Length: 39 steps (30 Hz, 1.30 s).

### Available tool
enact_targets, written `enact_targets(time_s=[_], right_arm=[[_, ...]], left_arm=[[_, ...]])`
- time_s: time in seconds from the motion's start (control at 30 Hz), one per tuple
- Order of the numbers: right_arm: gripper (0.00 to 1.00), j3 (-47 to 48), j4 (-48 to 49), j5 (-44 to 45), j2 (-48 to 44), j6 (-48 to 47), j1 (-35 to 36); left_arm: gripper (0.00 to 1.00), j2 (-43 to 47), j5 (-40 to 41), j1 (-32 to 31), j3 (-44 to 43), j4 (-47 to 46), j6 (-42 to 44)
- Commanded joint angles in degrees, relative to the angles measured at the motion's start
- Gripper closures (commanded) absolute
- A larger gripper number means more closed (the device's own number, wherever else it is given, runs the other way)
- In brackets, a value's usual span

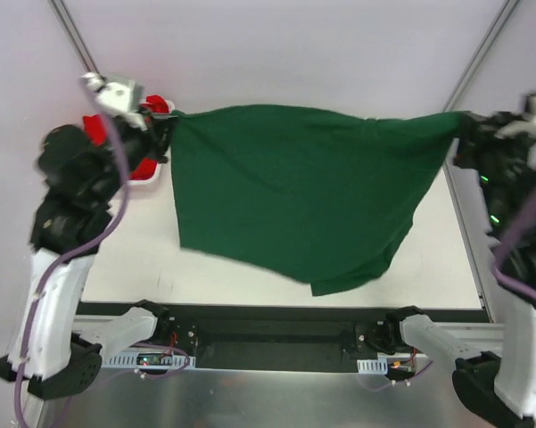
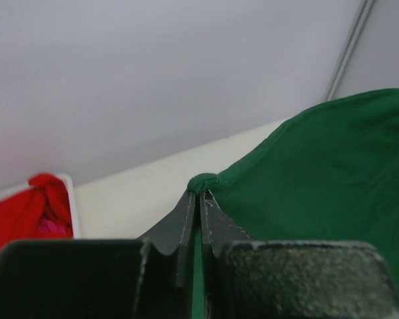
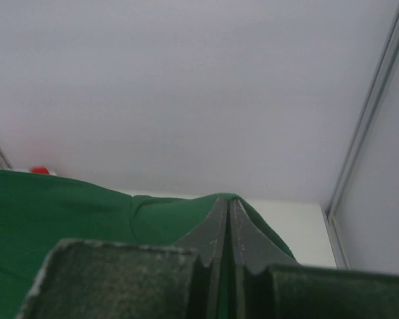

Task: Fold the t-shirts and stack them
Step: Flatten the tshirt out

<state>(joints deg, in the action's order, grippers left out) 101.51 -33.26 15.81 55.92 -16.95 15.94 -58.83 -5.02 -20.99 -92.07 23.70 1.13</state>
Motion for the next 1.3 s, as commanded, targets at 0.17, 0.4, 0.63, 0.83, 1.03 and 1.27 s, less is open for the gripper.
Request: enact_targets(time_s=[0.17,0.4,0.63,0.83,1.03,1.27], right_arm=[[0.99,23.54,-6.38,-20.11,-7.23,-0.63,-0.12],[0.99,22.68,-5.86,-22.06,-11.53,0.43,-0.12],[0.99,7.23,-0.15,-17.31,-10.22,0.16,-0.21],[0.99,-9.91,8.02,-10.37,-5.13,0.16,-0.12],[0.99,-20.38,17.50,-8.52,4.18,1.04,-0.74],[0.99,-21.88,20.42,-6.50,15.96,2.71,-2.85]], left_arm=[[1.00,8.64,-9.92,-0.01,-15.66,13.20,-0.33],[1.00,13.47,-10.20,-0.01,-20.69,16.73,-0.69],[1.00,11.28,-4.22,-0.01,-9.40,13.66,-0.68],[1.00,6.46,-3.86,-0.01,12.16,-3.29,-0.95],[1.00,-7.40,-0.78,0.51,23.60,-19.91,-1.04],[1.00,-22.19,0.01,4.20,24.40,-30.11,-4.02]])
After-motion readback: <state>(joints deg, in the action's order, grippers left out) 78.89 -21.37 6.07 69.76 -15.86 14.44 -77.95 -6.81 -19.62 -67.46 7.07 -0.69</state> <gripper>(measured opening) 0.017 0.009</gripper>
